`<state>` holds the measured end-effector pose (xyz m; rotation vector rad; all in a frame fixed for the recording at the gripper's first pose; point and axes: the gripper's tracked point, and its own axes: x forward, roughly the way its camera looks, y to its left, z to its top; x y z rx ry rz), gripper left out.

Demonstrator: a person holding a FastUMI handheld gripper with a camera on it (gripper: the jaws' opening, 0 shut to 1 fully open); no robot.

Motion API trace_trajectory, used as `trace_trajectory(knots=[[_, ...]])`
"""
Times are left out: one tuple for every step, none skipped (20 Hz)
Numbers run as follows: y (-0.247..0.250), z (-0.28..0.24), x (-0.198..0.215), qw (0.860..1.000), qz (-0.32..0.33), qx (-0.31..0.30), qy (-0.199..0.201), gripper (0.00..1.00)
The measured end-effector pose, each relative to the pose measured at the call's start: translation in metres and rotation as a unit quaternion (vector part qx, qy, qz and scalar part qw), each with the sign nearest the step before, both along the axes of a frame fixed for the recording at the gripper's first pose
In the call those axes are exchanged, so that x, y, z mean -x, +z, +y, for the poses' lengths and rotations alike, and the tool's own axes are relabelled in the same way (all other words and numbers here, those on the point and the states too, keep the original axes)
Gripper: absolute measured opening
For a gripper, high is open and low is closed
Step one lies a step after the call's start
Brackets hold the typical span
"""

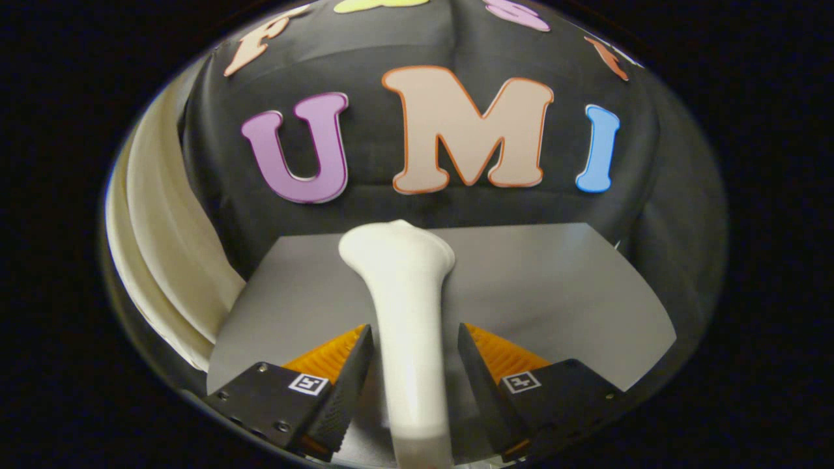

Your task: Iron the clothes twice with a garment steamer, once on the left side and once on the right side.

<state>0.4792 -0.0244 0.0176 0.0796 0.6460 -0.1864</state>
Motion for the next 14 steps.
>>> trace_trajectory(knots=[[0.003,0.0,-0.006,1.0,0.005,-0.003,0.001,0.76],[-0.001,0.003,-0.004,1.0,0.019,-0.005,0.011,0.7],[-0.002,0.003,-0.005,1.0,0.028,-0.004,0.013,0.65],[-0.001,0.003,-0.005,1.0,0.029,-0.012,0.006,0.59],[-0.001,0.003,-0.004,1.0,0.021,-0.01,0.003,0.53],[0.003,-0.001,-0.002,1.0,0.015,-0.008,0.003,0.47],[0.01,-0.001,0.0,1.0,-0.009,-0.005,0.0,0.41],[0.016,-0.002,0.003,0.999,-0.034,-0.002,-0.009,0.4],[0.028,-0.003,0.01,0.998,-0.062,-0.006,-0.021,0.38],[0.028,-0.001,0.025,0.997,-0.066,-0.005,-0.028,0.38],[0.024,-0.002,0.046,0.998,-0.06,0.008,-0.034,0.37],[0.017,-0.003,0.065,0.998,-0.052,0.025,-0.036,0.36],[0.01,0.0,0.085,0.997,-0.051,0.038,-0.038,0.35],[0.0,0.003,0.102,0.997,-0.05,0.049,-0.041,0.35]])
